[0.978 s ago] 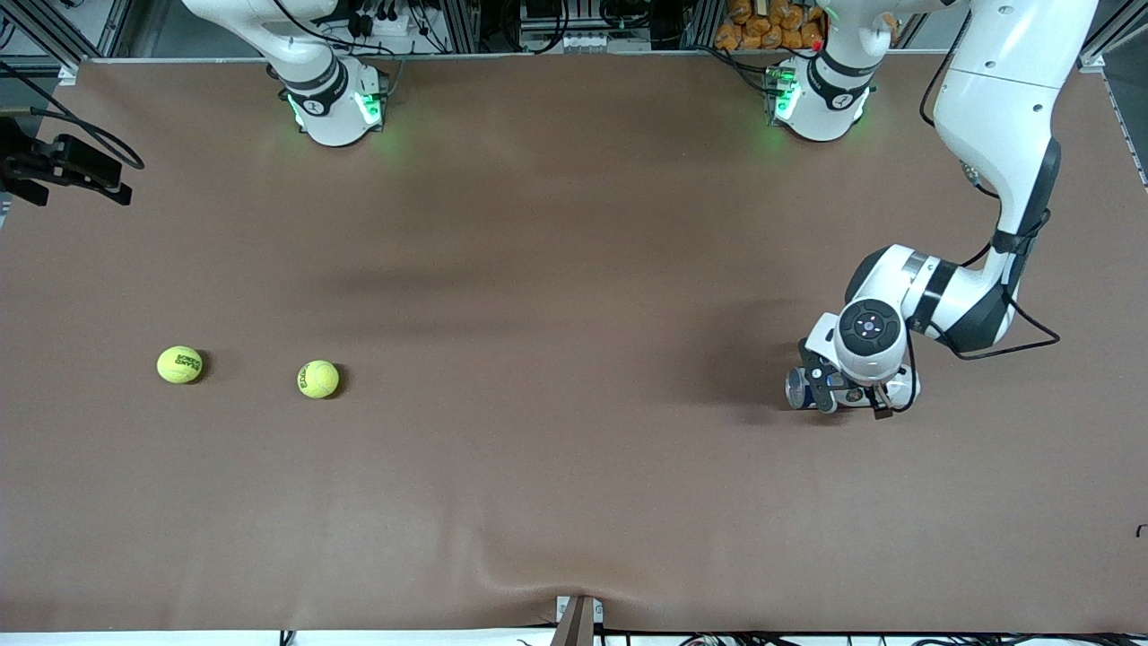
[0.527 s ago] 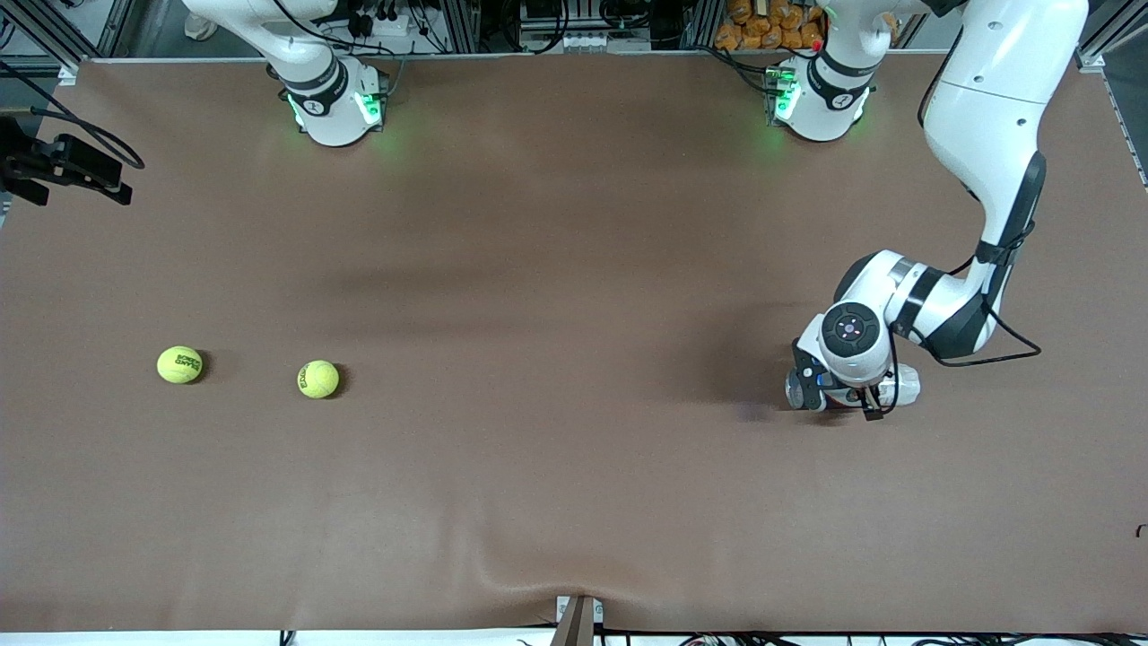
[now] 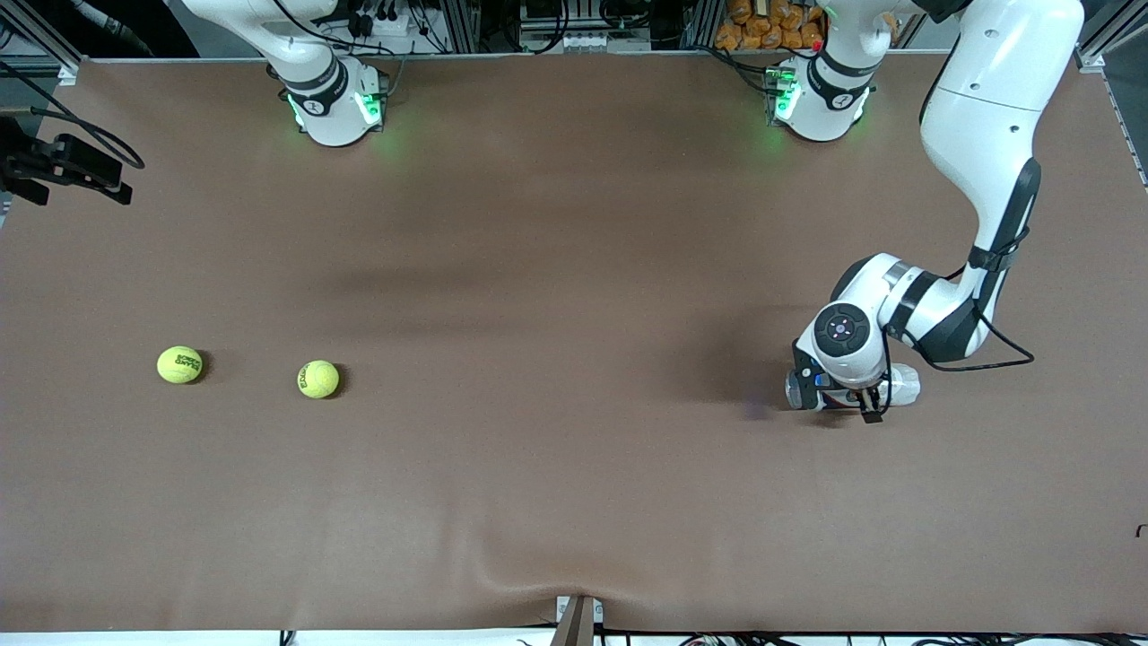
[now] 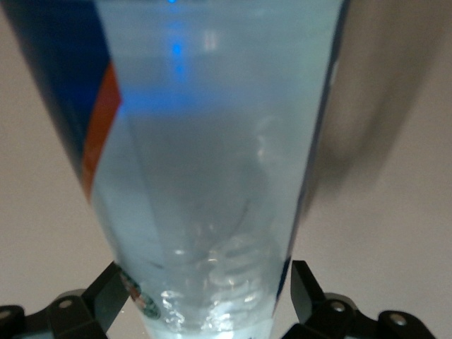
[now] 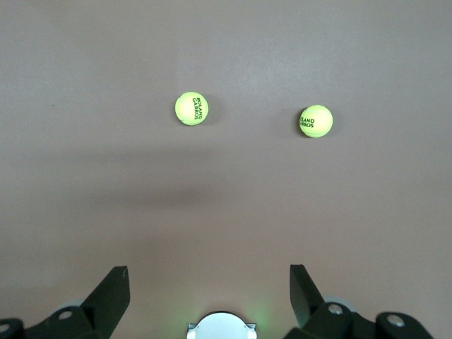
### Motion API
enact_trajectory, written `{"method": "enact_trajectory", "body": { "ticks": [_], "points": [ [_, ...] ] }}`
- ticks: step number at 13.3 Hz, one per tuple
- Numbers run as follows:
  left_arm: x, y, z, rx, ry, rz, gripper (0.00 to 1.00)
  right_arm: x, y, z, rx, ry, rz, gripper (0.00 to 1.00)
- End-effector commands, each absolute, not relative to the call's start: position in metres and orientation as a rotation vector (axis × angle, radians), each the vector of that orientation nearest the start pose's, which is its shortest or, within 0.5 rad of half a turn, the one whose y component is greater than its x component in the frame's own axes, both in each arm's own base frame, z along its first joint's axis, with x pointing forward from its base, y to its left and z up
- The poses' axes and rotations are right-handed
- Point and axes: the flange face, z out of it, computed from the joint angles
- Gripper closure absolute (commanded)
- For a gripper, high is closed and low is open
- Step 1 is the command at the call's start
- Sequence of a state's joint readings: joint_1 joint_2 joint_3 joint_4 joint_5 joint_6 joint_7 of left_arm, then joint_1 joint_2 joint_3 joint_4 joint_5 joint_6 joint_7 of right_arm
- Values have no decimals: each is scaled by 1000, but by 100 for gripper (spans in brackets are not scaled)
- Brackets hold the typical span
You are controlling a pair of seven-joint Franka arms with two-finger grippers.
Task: Insert tennis ball vertically with right arm
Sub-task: 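Grasp the tube with the left gripper and tilt it upright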
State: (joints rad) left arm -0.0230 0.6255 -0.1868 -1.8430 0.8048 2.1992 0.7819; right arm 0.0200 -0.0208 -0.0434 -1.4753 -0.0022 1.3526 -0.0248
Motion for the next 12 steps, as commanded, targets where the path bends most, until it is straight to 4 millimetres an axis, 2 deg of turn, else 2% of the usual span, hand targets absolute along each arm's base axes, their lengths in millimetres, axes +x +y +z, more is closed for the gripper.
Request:
{"method": "enact_trajectory", "body": {
  "ticks": [1,8,10,12],
  "points": [
    [618,-103,169,-1929,1883,474,0,516,-13,666,-3122,4,153,0],
    [620,-104,166,-1925,1888,472,0,516,-13,666,-3122,4,153,0],
    [621,-104,165,-1926,1889,474,7,516,-13,666,-3121,6,153,0],
    [620,-107,167,-1921,1891,469,18,516,-14,666,-3121,8,153,0]
  ]
}}
